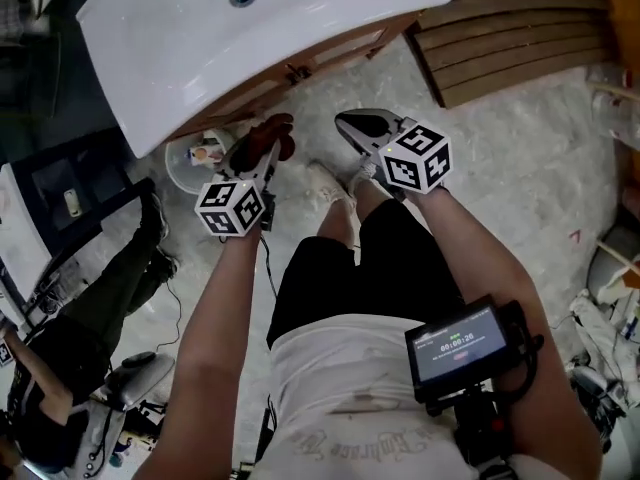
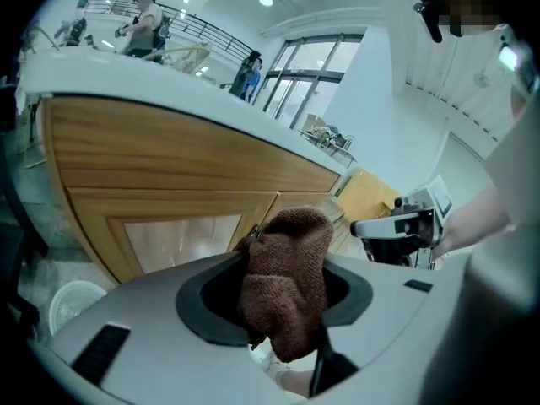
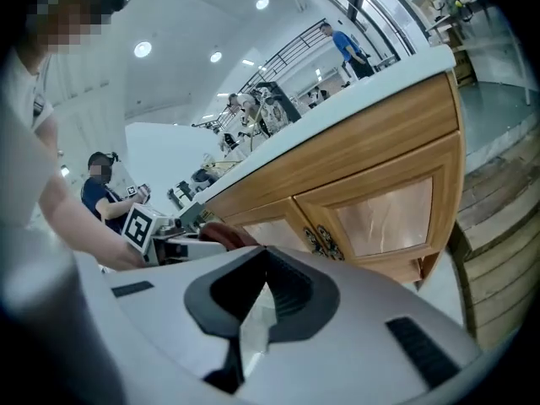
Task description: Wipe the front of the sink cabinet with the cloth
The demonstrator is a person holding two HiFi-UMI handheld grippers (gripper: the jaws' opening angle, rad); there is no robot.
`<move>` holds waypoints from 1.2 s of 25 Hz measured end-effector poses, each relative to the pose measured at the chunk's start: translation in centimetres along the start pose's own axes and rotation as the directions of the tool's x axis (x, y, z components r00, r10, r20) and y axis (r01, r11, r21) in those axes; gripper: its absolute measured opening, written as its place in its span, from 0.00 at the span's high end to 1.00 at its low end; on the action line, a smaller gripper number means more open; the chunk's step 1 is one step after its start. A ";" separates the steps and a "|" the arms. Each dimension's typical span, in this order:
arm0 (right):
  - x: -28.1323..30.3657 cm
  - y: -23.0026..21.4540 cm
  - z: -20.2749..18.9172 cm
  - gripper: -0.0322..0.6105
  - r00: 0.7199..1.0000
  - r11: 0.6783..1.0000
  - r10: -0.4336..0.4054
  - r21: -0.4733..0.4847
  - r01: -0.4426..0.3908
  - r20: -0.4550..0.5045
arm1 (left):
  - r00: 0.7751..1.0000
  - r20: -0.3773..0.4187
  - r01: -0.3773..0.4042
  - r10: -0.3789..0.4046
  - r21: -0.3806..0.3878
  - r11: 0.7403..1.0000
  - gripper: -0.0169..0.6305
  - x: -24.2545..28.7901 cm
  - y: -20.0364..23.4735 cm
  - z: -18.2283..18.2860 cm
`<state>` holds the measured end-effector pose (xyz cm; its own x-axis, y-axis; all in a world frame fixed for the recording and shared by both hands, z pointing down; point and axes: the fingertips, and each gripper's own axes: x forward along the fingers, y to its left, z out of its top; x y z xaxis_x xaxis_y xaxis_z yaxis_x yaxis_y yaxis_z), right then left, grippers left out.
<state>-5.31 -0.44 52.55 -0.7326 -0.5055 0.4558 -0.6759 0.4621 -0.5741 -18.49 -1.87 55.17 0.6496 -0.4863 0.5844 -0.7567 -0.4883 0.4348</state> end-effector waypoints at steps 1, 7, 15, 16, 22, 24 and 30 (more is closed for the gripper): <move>-0.2 0.5 0.2 0.93 1.000 1.000 -0.007 -0.005 0.007 -0.002 | 1.000 0.011 -0.006 0.006 -0.011 1.000 0.70 -1.2 -0.1 0.1; -2.2 4.2 3.0 0.93 0.997 1.000 -0.026 0.014 0.026 0.066 | 0.994 0.073 -0.071 0.077 -0.079 0.994 0.70 -8.9 1.1 0.4; -5.7 8.4 6.3 0.93 0.995 0.998 -0.038 -0.043 0.043 0.094 | 0.978 0.161 -0.123 0.134 -0.072 0.990 0.70 -17.1 0.6 2.6; -6.2 9.0 6.5 0.93 0.995 0.998 -0.038 -0.053 0.043 0.094 | 0.978 0.167 -0.119 0.126 -0.054 0.991 0.70 -17.8 0.0 2.9; -8.4 13.1 8.6 0.93 0.996 0.987 0.003 -0.161 0.011 0.087 | 0.980 0.190 -0.065 0.054 0.052 0.997 0.70 -20.4 -4.5 4.7; -8.8 14.3 9.4 0.93 0.996 0.978 0.029 -0.208 -0.009 0.089 | 0.979 0.201 -0.052 0.039 0.056 0.997 0.70 -20.7 -5.4 5.1; -8.9 17.4 11.3 0.93 0.992 0.952 0.085 -0.302 -0.054 0.092 | 0.969 0.246 -0.038 0.024 0.051 0.998 0.70 -21.7 -6.4 7.1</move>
<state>-9.72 3.89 30.83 -0.7772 -0.5290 0.3406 -0.6279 0.6870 -0.3657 -27.22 6.61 34.85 0.6295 -0.6610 0.4084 -0.7758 -0.5061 0.3767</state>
